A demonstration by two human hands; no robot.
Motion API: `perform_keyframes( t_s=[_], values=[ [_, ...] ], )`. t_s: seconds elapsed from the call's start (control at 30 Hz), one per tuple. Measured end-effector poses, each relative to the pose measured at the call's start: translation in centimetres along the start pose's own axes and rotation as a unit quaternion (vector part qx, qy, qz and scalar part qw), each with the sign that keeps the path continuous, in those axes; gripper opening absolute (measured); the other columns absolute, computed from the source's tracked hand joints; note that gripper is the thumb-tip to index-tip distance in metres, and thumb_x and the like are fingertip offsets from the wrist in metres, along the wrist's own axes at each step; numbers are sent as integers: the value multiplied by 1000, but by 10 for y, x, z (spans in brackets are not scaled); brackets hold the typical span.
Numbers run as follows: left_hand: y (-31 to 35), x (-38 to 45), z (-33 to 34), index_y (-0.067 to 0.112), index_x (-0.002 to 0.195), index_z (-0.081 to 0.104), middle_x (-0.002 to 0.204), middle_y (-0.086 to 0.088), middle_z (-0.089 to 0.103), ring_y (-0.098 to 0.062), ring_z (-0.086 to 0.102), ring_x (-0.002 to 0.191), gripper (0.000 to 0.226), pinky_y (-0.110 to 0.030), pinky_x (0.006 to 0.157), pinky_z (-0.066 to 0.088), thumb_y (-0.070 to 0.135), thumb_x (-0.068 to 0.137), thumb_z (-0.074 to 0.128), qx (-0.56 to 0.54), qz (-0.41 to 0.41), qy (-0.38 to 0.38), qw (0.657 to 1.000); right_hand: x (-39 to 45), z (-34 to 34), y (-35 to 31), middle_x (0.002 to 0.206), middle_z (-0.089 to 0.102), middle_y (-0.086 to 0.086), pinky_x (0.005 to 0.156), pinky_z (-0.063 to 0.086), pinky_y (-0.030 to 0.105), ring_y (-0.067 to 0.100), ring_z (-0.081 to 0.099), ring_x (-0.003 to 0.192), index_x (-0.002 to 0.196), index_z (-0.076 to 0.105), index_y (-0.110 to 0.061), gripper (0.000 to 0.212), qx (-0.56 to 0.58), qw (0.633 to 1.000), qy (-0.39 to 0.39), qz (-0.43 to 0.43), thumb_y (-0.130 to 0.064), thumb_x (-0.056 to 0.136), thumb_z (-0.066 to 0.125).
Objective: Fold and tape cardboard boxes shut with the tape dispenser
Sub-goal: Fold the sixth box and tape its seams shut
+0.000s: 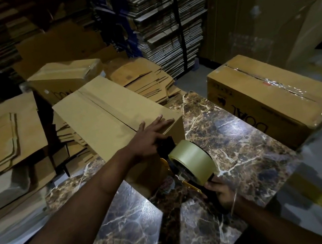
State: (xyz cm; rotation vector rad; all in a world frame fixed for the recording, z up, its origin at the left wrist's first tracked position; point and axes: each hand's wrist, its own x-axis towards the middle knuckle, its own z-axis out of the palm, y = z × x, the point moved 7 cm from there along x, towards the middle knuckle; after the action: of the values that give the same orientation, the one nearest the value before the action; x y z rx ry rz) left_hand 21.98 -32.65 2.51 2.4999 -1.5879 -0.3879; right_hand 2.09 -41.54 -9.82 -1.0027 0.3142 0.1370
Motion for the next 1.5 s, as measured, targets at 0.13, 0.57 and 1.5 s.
perform_keyframes(
  t_s=[0.13,0.57,1.5],
  values=[
    [-1,-2,-1,31,127,68,166,15,8,-10,-12,153,40,-73,112,-2,36,90,53,-23,11,11,1000,2,-2,1,48,52,7,37,38,20,14,48,35,56,65,-6,69,70,997,28,27,-47,14,101],
    [15,2,-10,32,99,73,166,10,11,-21,18,150,22,-57,103,36,45,93,56,149,-9,6,989,8,-51,-21,54,43,11,31,27,21,14,34,33,80,51,-2,78,67,994,82,-31,-55,43,96],
    [7,50,-16,49,155,9,153,1,22,-28,31,134,85,-53,110,20,45,90,65,118,-128,50,983,-25,-47,-65,59,45,12,33,33,22,16,36,35,86,49,-4,80,47,992,81,-87,-60,50,93]
  ],
)
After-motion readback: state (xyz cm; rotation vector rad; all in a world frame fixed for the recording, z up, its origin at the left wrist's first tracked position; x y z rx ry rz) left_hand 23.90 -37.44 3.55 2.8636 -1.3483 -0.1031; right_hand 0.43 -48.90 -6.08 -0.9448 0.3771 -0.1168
